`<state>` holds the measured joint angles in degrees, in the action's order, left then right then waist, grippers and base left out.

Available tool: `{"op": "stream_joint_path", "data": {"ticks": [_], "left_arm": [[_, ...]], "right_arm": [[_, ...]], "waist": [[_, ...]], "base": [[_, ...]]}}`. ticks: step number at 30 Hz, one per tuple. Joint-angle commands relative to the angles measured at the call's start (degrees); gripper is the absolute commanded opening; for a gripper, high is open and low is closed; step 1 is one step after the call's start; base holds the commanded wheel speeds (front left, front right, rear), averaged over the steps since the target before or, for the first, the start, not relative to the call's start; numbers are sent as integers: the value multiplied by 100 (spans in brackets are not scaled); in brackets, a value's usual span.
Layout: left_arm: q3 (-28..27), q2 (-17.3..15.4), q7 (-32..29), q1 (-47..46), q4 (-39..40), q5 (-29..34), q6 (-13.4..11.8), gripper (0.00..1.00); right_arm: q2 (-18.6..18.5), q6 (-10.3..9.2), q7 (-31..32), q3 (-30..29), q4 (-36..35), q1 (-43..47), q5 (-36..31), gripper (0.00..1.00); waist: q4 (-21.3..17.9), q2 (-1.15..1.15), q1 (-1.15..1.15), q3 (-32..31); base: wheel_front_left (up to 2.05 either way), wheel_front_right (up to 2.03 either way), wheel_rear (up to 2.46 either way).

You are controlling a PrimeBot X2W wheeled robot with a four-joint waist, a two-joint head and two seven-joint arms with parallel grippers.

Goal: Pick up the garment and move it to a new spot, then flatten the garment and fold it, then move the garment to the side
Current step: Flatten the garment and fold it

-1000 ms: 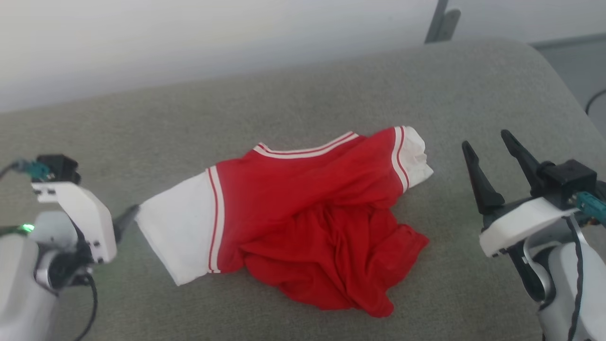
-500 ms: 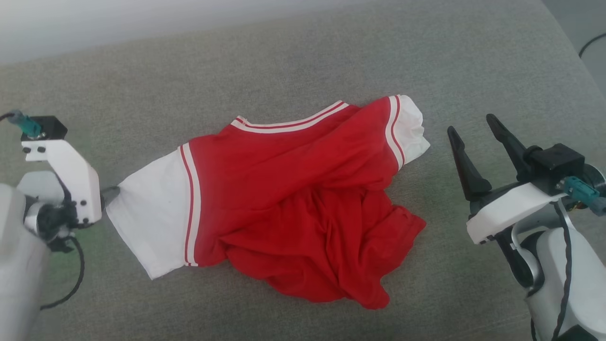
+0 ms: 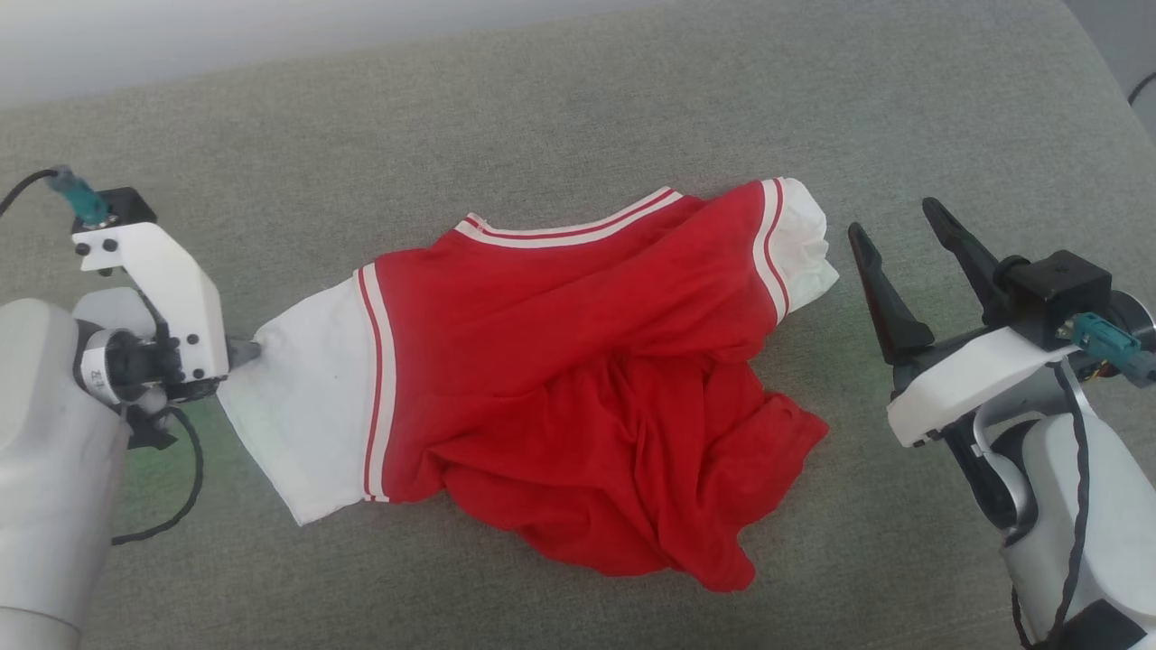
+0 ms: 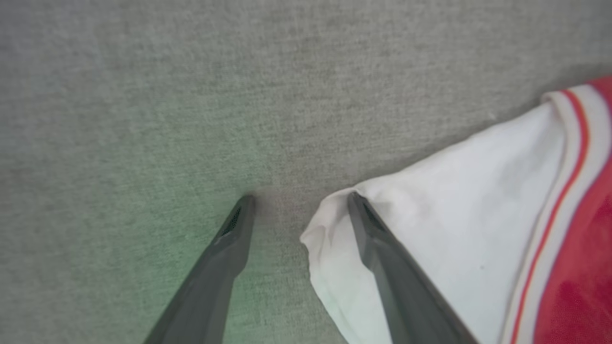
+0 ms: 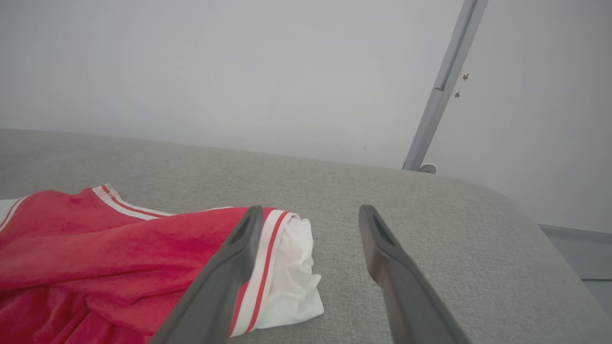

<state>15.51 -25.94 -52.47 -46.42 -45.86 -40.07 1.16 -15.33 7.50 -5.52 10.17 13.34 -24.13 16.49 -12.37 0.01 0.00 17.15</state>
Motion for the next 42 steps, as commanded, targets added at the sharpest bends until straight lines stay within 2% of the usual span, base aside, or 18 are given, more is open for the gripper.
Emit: {"op": "stream_joint_path", "data": {"ticks": [1, 6, 11, 12, 13, 18, 24, 35, 41, 42], "left_arm": [[258, 586, -245, 446, -164, -96, 44, 100], [291, 613, -544, 482, 31, -181, -105, 100], [346, 590, -627, 671, 207, -203, -93, 100], [322, 615, -635, 701, 216, -253, -99, 19], [317, 609, -616, 721, 238, -248, -66, 0], [231, 483, -530, 725, 225, -314, -25, 0], [305, 433, -354, 517, 283, -180, 19, 0], [368, 576, -110, 162, 337, -198, 187, 0], [408, 666, 55, 33, 298, -203, 255, 0], [406, 687, 88, 15, 282, -214, 271, 0]], "right_arm": [[-1, -2, 9, 1, 13, -48, 33, 100], [5, -2, 39, 22, 36, -55, 64, 100], [23, -2, 85, 58, 62, -99, 124, 100], [27, -2, 121, 72, 74, -107, 163, 100], [31, -2, 163, 93, 92, -116, 198, 100], [-66, -2, 508, 137, 241, -264, 339, 100], [-340, -2, 1338, 214, 559, -561, 707, 100], [-876, -3, 2874, 551, 1042, -1143, 1430, 100], [-935, -2, 3668, 826, 1468, -1386, 1562, 100], [-879, -1, 3823, 874, 1554, -1399, 1640, 85]], "waist": [[1, -1, 0, -2], [1, -1, 0, 5], [-30, -1, 0, 67], [-36, -1, 0, 81], [-43, -1, 0, 97], [-37, -1, 0, 163], [112, -1, 0, 232], [532, -1, 0, 457], [734, -1, 0, 612], [758, -1, 0, 623]], "base": [[0, 0, 0], [0, 0, 0], [0, 0, 0], [0, 0, 0], [0, 0, 0], [0, 0, 0], [0, 0, 0], [0, 0, 0], [0, 0, 0], [0, 0, 0]]}}
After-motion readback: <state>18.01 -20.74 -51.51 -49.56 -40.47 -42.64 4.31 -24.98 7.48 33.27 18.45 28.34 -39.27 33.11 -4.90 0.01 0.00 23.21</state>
